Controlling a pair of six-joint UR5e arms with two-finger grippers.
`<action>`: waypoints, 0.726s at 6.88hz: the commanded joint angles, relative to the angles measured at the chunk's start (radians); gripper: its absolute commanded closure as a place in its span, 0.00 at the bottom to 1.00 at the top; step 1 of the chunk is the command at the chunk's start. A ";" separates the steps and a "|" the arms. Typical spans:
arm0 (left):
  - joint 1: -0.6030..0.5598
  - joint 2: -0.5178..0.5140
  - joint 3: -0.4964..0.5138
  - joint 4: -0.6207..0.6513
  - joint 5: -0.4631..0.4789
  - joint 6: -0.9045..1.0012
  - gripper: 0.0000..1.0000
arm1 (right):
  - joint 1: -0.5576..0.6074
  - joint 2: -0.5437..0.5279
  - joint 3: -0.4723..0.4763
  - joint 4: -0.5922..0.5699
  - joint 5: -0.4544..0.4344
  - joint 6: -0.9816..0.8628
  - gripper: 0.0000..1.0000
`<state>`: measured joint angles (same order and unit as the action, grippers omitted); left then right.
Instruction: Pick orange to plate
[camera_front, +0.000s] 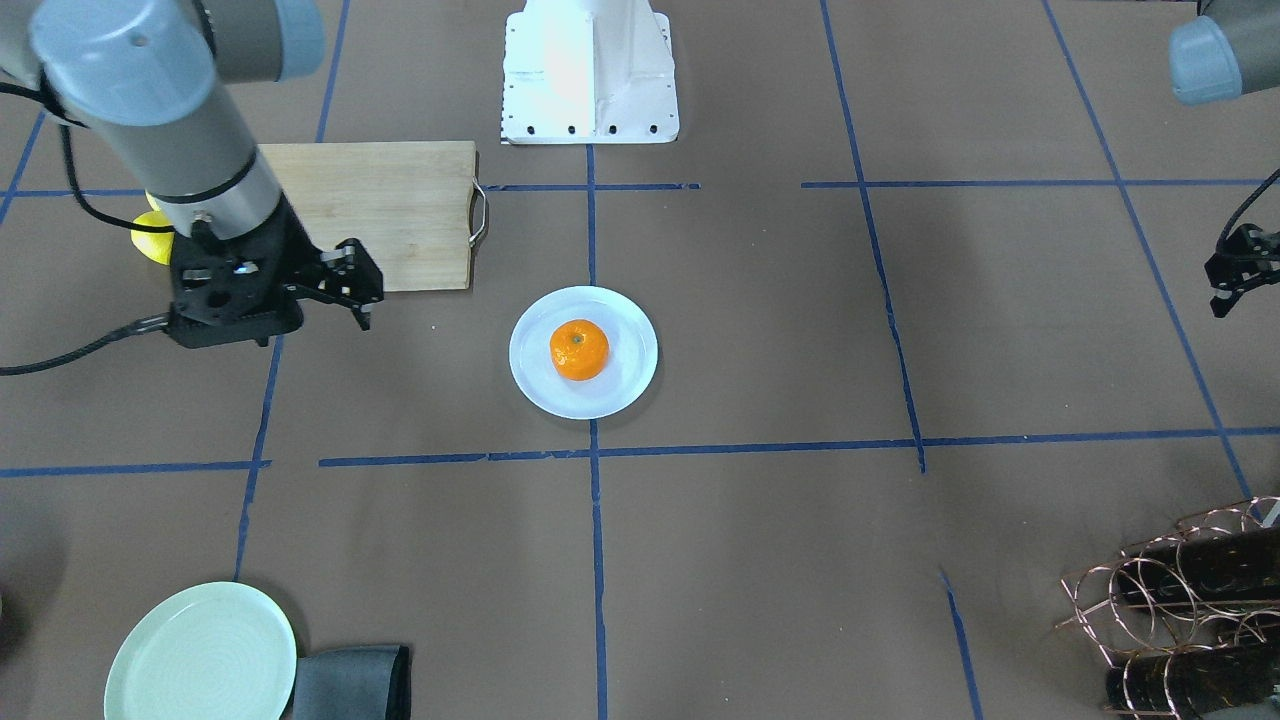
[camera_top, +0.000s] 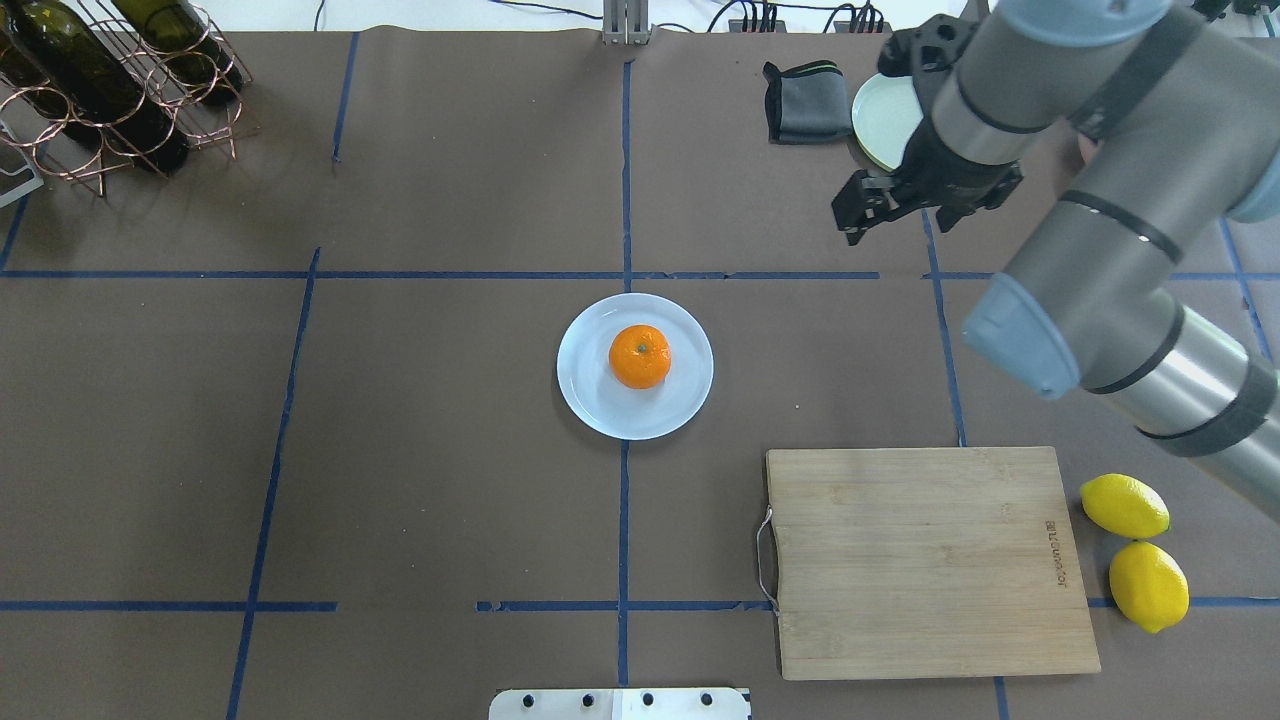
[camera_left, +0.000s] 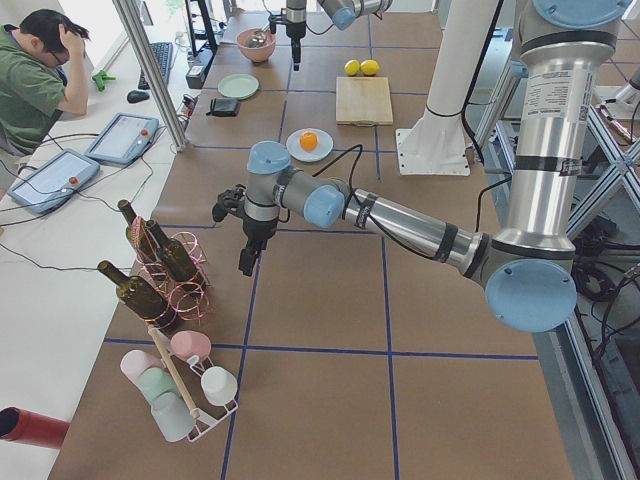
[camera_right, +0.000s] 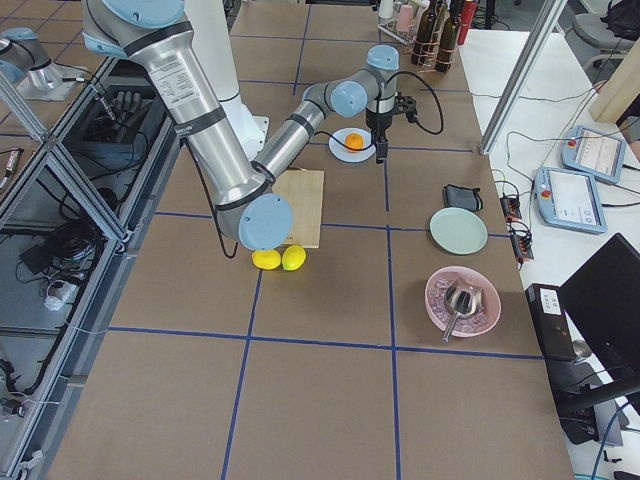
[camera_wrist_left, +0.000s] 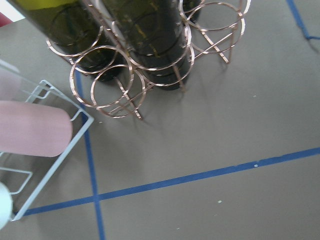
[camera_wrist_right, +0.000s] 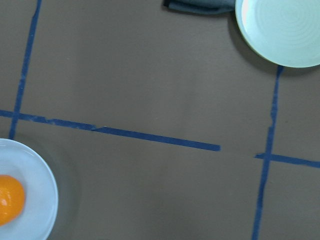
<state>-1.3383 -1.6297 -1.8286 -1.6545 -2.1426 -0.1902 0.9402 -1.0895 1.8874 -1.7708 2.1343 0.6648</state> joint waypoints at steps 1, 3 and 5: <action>-0.119 0.004 0.102 0.035 -0.176 0.183 0.00 | 0.191 -0.163 0.019 0.004 0.157 -0.242 0.00; -0.249 0.016 0.208 0.035 -0.180 0.314 0.00 | 0.335 -0.313 0.012 0.002 0.190 -0.519 0.00; -0.269 0.053 0.213 0.038 -0.177 0.377 0.00 | 0.431 -0.403 -0.020 0.002 0.190 -0.710 0.00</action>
<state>-1.5910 -1.5981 -1.6238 -1.6178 -2.3205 0.1531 1.3092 -1.4402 1.8864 -1.7686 2.3201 0.0666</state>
